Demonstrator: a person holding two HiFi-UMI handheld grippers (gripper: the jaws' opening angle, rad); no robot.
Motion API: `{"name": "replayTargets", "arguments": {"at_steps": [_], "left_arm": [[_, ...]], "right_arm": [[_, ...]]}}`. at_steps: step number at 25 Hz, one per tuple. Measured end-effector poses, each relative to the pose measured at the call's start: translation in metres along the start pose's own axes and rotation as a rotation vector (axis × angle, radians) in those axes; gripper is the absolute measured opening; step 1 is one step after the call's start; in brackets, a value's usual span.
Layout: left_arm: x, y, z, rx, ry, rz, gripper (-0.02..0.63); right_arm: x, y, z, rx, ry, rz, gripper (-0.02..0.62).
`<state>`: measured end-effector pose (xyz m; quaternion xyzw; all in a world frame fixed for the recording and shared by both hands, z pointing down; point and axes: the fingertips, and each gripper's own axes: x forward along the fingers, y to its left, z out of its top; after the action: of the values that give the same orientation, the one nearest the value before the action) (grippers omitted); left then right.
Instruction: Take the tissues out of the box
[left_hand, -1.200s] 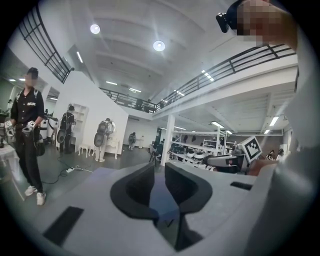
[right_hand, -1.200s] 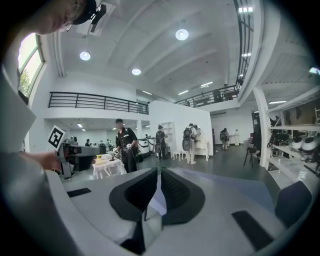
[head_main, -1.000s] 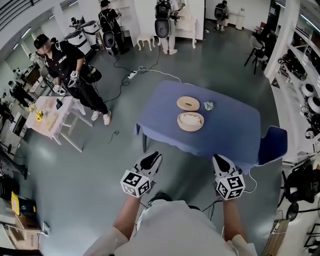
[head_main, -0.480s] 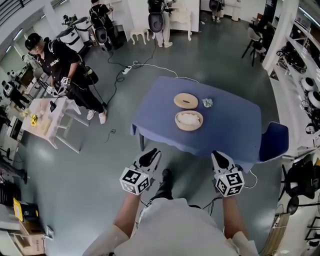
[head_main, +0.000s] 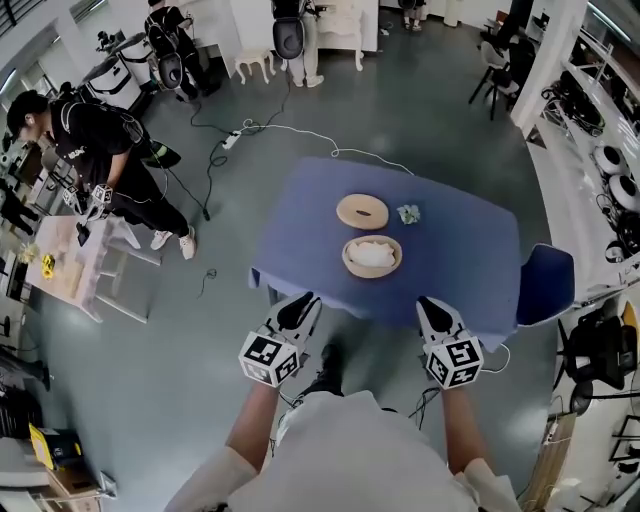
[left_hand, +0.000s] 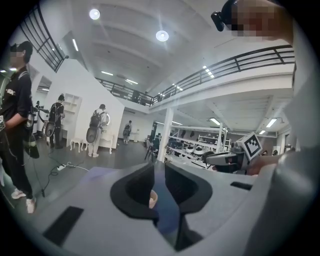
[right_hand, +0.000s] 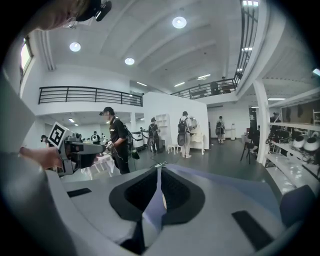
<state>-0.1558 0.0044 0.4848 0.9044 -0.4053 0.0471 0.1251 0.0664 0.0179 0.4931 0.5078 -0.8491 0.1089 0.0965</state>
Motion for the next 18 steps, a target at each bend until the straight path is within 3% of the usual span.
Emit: {"name": "replayTargets", "arguments": {"at_steps": [10, 18], "left_arm": [[0.06, 0.073, 0.024, 0.01, 0.025, -0.093, 0.074], [0.107, 0.102, 0.024, 0.018, 0.081, -0.184, 0.074]], "right_arm": [[0.081, -0.019, 0.026, 0.005, 0.003, -0.065, 0.046], [0.119, -0.037, 0.026, 0.041, 0.025, -0.131, 0.046]]}}
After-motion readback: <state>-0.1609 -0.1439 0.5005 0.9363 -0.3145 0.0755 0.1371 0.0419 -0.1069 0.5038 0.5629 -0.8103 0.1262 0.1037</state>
